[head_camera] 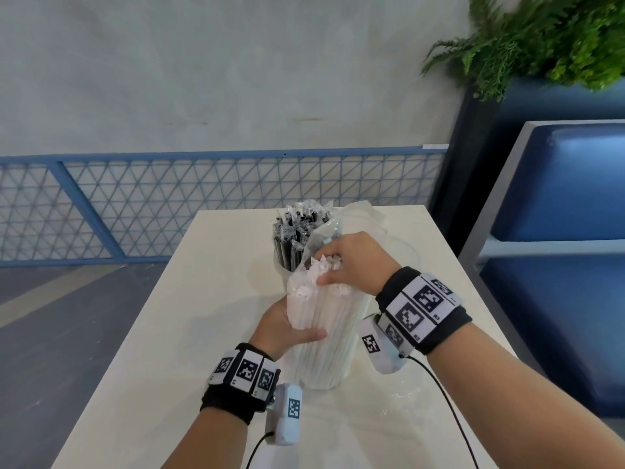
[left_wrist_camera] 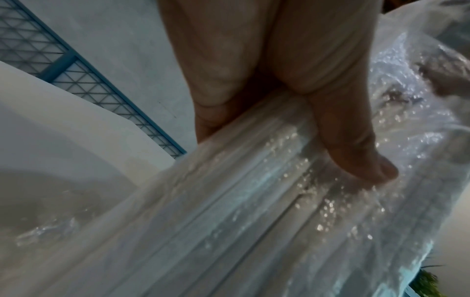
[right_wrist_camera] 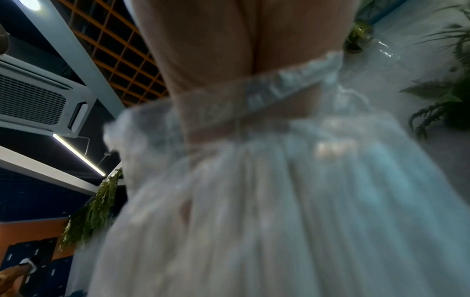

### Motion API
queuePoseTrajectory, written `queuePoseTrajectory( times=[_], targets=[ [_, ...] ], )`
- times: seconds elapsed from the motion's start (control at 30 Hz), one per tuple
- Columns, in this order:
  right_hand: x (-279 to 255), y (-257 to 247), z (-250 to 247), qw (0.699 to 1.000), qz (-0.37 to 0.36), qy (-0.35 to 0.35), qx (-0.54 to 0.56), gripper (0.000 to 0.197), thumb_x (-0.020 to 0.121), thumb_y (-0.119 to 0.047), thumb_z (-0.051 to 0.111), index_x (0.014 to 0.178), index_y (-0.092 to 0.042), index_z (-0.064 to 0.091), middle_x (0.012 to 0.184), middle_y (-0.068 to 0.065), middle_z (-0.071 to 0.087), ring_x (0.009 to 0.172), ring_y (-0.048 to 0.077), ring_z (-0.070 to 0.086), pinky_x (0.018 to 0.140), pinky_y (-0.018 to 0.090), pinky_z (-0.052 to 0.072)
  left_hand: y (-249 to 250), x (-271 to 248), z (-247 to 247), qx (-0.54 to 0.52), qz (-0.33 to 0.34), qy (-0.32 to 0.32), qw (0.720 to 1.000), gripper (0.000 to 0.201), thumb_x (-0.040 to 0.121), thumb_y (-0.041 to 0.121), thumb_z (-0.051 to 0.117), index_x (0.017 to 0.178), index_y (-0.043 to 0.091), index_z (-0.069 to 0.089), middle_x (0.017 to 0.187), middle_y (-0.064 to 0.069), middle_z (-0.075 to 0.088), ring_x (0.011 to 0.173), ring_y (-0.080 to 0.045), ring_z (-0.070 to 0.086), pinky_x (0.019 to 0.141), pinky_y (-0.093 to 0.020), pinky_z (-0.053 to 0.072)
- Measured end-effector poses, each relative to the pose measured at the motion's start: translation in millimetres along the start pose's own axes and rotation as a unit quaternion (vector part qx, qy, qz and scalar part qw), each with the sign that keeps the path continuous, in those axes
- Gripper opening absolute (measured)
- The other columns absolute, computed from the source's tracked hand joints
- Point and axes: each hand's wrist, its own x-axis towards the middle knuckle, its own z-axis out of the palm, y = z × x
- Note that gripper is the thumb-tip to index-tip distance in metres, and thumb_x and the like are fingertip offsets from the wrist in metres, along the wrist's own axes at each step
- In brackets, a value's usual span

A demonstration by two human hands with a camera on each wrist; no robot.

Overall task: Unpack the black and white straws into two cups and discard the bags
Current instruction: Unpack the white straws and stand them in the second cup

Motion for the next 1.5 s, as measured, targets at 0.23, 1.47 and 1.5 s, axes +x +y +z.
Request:
queuePoseTrajectory(
  times=[0.23, 1.47, 1.5],
  targets=[
    [-2.5, 1.9, -25.9, 0.985, 0.023, 0.130, 0.114, 0.040, 0.075, -0.029, 0.074, 0.110, -0.012, 0.065, 0.091, -0.009, 0.058, 0.069, -0.008, 0.043, 0.062, -0.005, 0.032, 0.0, 0.0, 0.4, -0.015, -0.008, 0.012, 1.000, 0.042, 0.061, 0.007, 0.083, 0.094, 0.022, 0.063, 0.094, 0.006, 0.069, 0.090, -0.005, 0.066, 0.078, -0.021, 0.054],
    [10.0, 0.7, 15.4, 0.751, 0.107, 0.298, 0.579, 0.030, 0.076, -0.013, 0.074, 0.099, 0.002, 0.062, 0.086, 0.007, 0.066, 0.081, 0.018, 0.064, 0.074, 0.030, 0.054, -3.5, 3.0, 1.8, -0.032, -0.014, 0.073, 0.997, 0.021, 0.065, 0.005, 0.080, 0.077, 0.015, 0.066, 0.071, 0.006, 0.069, 0.065, -0.003, 0.065, 0.065, -0.018, 0.050],
    [10.5, 1.5, 16.3, 0.752, 0.112, 0.286, 0.583, 0.034, 0.074, -0.014, 0.076, 0.101, 0.003, 0.062, 0.091, 0.010, 0.068, 0.086, 0.021, 0.065, 0.076, 0.032, 0.055, -3.6, 3.6, 2.2, -0.031, -0.014, 0.073, 0.997, 0.021, 0.065, 0.004, 0.079, 0.077, 0.015, 0.066, 0.071, 0.006, 0.069, 0.064, -0.002, 0.064, 0.064, -0.017, 0.050]
  ],
)
